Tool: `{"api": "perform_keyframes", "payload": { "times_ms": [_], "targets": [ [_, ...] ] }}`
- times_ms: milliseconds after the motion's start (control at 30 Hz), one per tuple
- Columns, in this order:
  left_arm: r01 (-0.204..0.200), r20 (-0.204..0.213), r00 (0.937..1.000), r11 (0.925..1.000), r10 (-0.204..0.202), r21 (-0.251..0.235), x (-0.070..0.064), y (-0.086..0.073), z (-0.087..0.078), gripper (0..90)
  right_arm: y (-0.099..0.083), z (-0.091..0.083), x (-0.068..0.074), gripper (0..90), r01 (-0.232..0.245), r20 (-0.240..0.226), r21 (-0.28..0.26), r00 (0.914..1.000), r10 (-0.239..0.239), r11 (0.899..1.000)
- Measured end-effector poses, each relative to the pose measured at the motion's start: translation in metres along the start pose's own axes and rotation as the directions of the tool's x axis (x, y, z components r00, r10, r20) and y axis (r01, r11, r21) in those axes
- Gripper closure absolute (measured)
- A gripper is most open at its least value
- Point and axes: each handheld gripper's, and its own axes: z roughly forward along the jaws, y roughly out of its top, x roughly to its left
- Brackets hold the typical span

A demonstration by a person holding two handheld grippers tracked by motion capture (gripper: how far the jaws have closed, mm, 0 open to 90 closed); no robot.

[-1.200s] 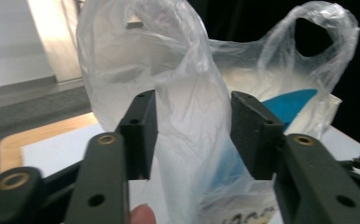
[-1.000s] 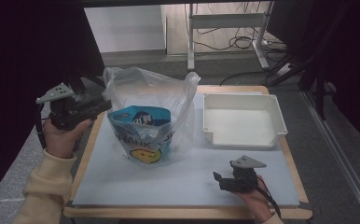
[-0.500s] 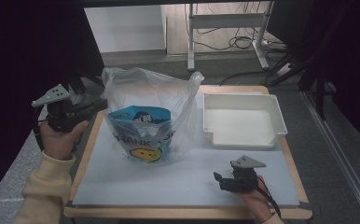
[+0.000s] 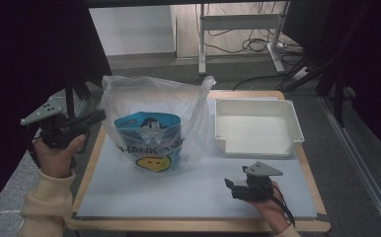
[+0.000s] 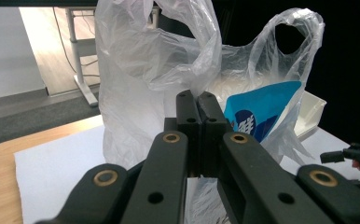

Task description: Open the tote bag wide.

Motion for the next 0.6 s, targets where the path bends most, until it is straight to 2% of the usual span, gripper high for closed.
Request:
{"api": "perform_keyframes", "payload": {
  "times_ms": [133,300,467,600],
  "targets": [
    [0.005,0.008,1.0000,0.9999,-0.005,-0.012,0.003,-0.002,-0.001,89.6,0.025,-0.007,0.004,22.1,0.032,-0.015,-0.062,0.9993,-0.033,0.998],
    [0.010,0.013,0.9999,0.9998,-0.010,-0.019,0.005,-0.003,-0.001,89.6,0.068,-0.014,0.012,22.8,0.082,-0.043,-0.147,0.9951,-0.089,0.986],
    [0.025,0.017,0.9996,0.9993,-0.024,-0.029,0.009,-0.006,-0.003,89.6,0.103,-0.014,0.014,24.0,0.101,-0.045,-0.187,0.9927,-0.111,0.977],
    [0.026,0.021,0.9994,0.9991,-0.026,-0.032,0.009,-0.007,-0.003,89.6,0.121,-0.011,0.015,25.3,0.097,-0.056,-0.200,0.9923,-0.111,0.975]
  ]
}}
